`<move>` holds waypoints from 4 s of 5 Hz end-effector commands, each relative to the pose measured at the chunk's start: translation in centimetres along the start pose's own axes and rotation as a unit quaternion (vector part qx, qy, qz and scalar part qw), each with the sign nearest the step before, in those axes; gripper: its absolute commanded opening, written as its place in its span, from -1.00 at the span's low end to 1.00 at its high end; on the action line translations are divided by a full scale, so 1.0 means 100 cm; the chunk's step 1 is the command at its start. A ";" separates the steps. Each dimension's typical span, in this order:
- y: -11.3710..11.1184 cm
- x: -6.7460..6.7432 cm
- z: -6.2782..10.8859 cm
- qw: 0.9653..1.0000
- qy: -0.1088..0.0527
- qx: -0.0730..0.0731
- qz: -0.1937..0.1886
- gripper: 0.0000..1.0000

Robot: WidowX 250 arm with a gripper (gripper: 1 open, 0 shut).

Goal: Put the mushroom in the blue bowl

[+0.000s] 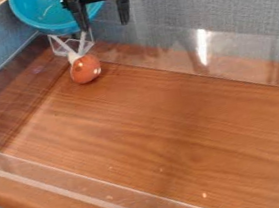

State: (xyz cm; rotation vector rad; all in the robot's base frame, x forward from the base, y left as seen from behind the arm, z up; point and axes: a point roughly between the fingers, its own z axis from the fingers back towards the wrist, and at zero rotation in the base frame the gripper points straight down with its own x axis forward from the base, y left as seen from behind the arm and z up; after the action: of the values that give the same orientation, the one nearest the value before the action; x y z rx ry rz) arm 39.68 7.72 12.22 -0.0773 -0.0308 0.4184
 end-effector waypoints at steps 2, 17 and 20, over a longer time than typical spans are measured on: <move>-0.005 0.007 0.022 0.999 -0.038 -0.010 -0.005 1.00; -0.004 0.002 0.037 0.997 -0.060 -0.032 0.029 1.00; -0.004 0.007 0.028 0.997 -0.058 -0.031 0.036 1.00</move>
State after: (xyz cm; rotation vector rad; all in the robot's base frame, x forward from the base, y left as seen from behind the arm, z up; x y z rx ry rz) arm 40.02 7.36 12.61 -0.1149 -0.0811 0.4884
